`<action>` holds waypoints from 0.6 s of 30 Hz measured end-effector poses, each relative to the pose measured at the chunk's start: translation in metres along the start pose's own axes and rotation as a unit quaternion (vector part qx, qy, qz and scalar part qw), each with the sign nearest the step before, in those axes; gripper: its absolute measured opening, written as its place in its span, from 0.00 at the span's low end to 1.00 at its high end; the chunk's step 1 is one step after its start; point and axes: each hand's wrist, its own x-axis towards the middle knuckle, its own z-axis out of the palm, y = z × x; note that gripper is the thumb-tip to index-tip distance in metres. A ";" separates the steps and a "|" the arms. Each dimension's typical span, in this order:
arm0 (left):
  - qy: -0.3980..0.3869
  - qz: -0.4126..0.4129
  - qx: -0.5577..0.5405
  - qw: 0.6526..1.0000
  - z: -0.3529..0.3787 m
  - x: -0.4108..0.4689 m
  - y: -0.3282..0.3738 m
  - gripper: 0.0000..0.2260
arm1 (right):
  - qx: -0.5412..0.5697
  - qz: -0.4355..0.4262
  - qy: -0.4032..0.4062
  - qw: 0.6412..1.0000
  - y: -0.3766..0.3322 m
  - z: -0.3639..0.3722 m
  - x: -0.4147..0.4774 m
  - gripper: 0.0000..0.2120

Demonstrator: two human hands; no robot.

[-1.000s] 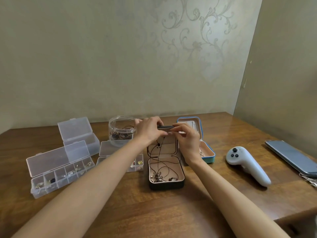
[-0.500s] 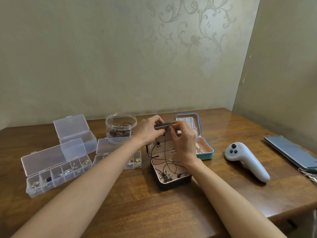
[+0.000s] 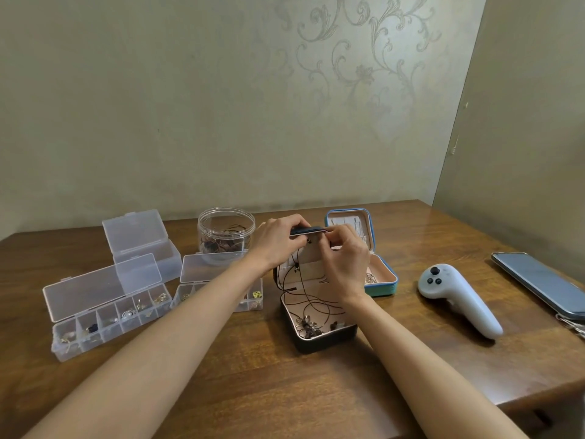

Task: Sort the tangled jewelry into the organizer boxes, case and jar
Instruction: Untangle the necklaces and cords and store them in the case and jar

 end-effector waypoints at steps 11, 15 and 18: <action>-0.033 -0.016 -0.026 0.999 -0.004 0.005 0.002 0.10 | -0.056 -0.071 -0.135 0.987 0.010 -0.019 -0.012 0.05; -0.074 -0.005 -0.034 0.997 -0.010 0.007 0.009 0.13 | -0.091 -0.083 -0.153 0.981 0.011 -0.025 -0.017 0.04; -0.108 -0.005 -0.009 0.994 -0.012 0.008 0.014 0.16 | -0.096 -0.073 -0.151 0.981 0.010 -0.028 -0.020 0.05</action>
